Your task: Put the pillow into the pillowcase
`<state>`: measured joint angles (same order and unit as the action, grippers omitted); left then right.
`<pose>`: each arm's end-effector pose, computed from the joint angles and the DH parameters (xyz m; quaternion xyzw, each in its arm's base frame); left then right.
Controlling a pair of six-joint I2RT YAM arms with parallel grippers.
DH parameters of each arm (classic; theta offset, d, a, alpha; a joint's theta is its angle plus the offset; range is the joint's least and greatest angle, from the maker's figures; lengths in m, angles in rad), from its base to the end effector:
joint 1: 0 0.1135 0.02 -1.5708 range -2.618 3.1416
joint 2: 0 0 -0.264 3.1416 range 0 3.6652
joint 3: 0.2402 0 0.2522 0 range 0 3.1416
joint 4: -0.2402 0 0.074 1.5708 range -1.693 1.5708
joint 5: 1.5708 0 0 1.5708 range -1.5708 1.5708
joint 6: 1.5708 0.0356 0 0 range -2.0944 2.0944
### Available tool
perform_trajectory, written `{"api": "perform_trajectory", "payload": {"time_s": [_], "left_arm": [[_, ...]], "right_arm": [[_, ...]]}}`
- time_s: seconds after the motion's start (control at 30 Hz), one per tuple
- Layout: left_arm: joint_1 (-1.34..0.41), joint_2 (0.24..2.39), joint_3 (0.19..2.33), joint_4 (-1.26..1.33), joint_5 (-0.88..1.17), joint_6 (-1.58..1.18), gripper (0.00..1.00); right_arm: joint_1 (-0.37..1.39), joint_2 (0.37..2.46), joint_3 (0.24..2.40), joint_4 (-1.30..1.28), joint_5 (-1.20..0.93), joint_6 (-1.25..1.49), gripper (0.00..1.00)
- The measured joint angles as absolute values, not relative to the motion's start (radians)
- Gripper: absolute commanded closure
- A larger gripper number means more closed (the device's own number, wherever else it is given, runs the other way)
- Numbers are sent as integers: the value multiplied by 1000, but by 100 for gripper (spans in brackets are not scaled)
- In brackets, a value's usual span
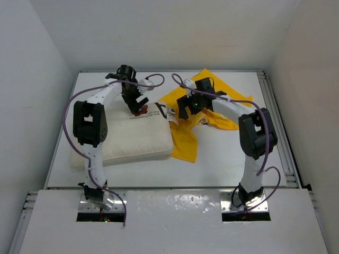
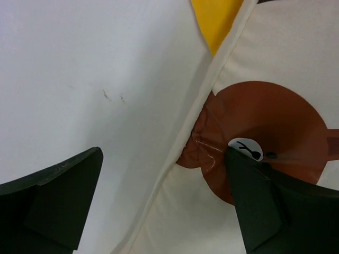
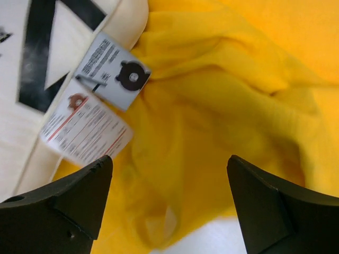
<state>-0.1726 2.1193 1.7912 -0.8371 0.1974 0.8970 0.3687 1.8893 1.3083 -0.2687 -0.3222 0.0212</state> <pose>0.4439 -0.0845 0.2166 0.5139 0.8285 -0.0192 0.2216 0.3798 0.1588 0.1990 -0.2154 0.8999 0.2147 0.3126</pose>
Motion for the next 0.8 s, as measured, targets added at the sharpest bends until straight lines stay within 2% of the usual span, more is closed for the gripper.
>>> {"api": "perform_trajectory", "payload": {"time_s": [0.03, 0.07, 0.1, 0.13, 0.2, 0.23, 0.37, 0.43, 0.47, 0.53, 0.57, 0.8], "left_arm": [[-171, 2119, 1789, -834, 211, 908, 7], [-171, 2119, 1782, -831, 224, 917, 29], [-171, 2119, 1775, -831, 235, 920, 42], [-171, 2119, 1769, -837, 257, 925, 65], [-171, 2122, 1765, -860, 290, 927, 83], [-168, 2126, 1765, -869, 307, 928, 100], [-160, 2139, 1766, -889, 347, 922, 100], [-152, 2138, 1768, -891, 360, 918, 100], [-148, 2138, 1769, -891, 365, 917, 100], [-142, 2133, 1769, -890, 375, 912, 100], [-142, 2127, 1769, -891, 378, 910, 100], [-148, 2029, 1836, -985, 431, 933, 100]], "right_arm": [[371, 1923, 1340, -272, -325, 4, 15], [372, 1960, 1374, -283, -327, -11, 17], [372, 1991, 1399, -292, -327, -26, 19], [372, 2018, 1420, -304, -328, -38, 26], [372, 2056, 1437, -325, -328, -57, 35], [372, 2068, 1438, -337, -328, -63, 41], [372, 2093, 1452, -393, -327, -90, 43], [372, 2093, 1465, -419, -328, -113, 49], [372, 2092, 1469, -425, -327, -123, 64], [374, 2086, 1469, -430, -322, -144, 84], [376, 2084, 1468, -427, -319, -142, 98], [371, 2066, 1465, -328, -341, 23, 100]]}}
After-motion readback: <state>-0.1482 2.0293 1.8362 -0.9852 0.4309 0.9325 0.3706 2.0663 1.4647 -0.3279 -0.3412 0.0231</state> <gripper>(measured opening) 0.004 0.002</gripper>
